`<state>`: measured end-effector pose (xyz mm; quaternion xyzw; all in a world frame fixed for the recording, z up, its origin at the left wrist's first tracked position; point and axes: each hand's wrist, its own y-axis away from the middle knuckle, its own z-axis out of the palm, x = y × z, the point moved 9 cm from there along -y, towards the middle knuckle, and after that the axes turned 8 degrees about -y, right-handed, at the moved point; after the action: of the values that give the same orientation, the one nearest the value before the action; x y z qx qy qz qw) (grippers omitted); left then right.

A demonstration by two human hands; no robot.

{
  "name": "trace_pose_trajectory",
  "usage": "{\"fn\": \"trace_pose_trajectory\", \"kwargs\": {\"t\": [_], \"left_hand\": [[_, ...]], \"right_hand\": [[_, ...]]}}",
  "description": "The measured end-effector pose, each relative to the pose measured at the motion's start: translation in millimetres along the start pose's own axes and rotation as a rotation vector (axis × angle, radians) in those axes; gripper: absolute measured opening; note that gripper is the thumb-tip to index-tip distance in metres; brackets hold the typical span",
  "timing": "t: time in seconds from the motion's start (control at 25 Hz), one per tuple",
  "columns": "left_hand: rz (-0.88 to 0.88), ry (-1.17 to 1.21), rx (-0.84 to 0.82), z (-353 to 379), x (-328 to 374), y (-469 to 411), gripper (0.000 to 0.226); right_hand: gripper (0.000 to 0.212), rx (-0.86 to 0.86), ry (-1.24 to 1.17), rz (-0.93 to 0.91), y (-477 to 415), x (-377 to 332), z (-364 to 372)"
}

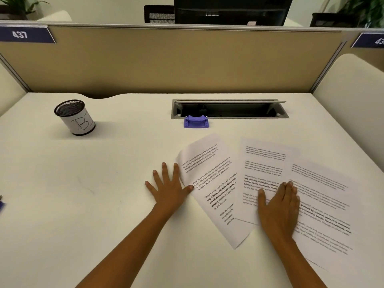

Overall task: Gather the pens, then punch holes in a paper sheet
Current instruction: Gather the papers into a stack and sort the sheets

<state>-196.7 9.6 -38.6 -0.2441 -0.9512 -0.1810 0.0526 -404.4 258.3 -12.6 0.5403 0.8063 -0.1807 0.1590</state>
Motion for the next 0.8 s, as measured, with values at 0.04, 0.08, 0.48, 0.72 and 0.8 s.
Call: {"fn": "trace_pose_trajectory", "kwargs": {"t": [0.04,0.08,0.48,0.72,0.8], "left_hand": [[0.007,-0.005,-0.008,-1,-3,-2,0.089],[0.015,-0.014,-0.015,-2,-7,-4,0.089],[0.130,0.277,0.218,-5,13,26,0.088],[0.140,0.276,0.361,2,25,61,0.067],[0.168,0.307,0.351,-2,27,58,0.062]], "right_hand": [[0.077,-0.015,0.005,-0.031,6,-4,2],[0.077,-0.032,0.004,-0.060,12,-9,5],[0.060,-0.003,-0.319,-0.143,34,-46,4],[0.051,0.201,-0.193,0.213,6,27,-36],[0.055,0.094,-0.109,0.242,5,35,-29]]}}
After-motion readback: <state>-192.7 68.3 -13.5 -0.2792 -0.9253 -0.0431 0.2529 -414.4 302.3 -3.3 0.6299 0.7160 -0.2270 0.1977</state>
